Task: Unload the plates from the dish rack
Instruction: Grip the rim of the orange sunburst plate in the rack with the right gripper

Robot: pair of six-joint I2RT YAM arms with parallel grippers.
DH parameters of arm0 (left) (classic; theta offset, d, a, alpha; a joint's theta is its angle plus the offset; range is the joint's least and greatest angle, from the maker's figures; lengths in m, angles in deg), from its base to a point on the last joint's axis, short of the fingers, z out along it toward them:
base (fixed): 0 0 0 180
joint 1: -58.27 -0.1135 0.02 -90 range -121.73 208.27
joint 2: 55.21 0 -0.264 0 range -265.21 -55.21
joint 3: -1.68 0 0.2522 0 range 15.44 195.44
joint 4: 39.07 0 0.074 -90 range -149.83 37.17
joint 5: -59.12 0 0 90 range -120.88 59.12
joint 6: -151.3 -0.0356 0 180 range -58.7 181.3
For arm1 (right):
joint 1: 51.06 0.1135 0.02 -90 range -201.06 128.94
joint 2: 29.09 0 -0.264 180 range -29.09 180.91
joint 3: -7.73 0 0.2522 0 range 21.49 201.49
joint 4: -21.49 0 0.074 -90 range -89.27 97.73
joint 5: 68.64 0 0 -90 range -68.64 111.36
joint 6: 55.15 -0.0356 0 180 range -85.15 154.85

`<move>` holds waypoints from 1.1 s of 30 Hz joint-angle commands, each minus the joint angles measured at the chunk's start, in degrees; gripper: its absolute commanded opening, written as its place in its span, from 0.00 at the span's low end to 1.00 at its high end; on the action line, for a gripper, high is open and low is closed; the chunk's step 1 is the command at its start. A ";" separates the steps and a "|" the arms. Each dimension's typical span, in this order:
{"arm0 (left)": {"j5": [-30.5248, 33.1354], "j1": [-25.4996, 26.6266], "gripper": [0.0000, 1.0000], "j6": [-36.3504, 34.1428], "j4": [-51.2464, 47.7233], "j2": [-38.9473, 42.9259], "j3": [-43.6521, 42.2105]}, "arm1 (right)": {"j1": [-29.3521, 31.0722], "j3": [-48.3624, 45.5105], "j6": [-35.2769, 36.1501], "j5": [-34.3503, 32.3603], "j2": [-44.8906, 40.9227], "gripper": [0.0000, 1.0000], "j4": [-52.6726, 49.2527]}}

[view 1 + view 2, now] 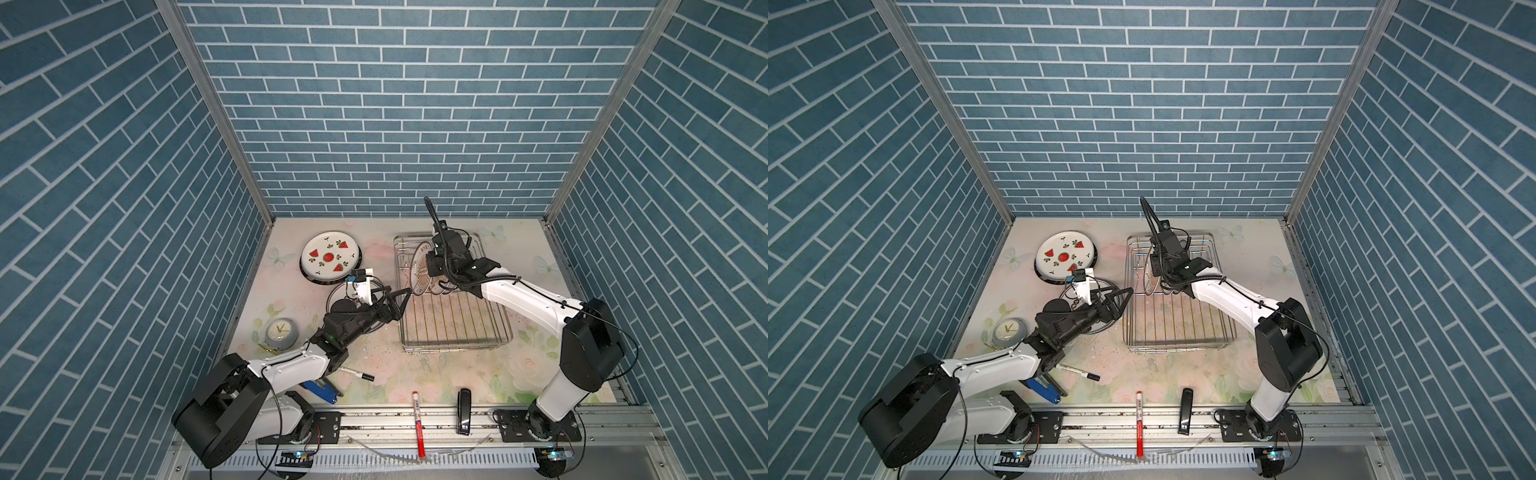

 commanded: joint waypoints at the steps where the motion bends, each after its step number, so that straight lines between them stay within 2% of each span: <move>1: 0.14 0.06 1.00 0.92 3.47 -0.74 -1.19 | 1.11 3.44 -2.04 -4.73 2.68 0.33 -2.73; 10: -0.16 0.10 1.00 1.25 4.77 -1.74 -1.75 | 4.60 12.31 -1.46 -15.67 9.54 0.26 -10.63; 20: 1.87 0.06 1.00 0.81 1.63 3.03 -3.74 | 4.56 14.73 -2.74 -15.55 11.25 0.21 -11.95; 23: 2.84 0.06 1.00 1.09 1.70 4.24 -4.59 | 4.58 14.74 -2.48 -15.04 11.34 0.13 -10.80; 33: 2.98 0.06 1.00 0.50 -2.71 7.23 -4.46 | 4.64 16.75 -2.73 -16.99 12.11 0.11 -10.79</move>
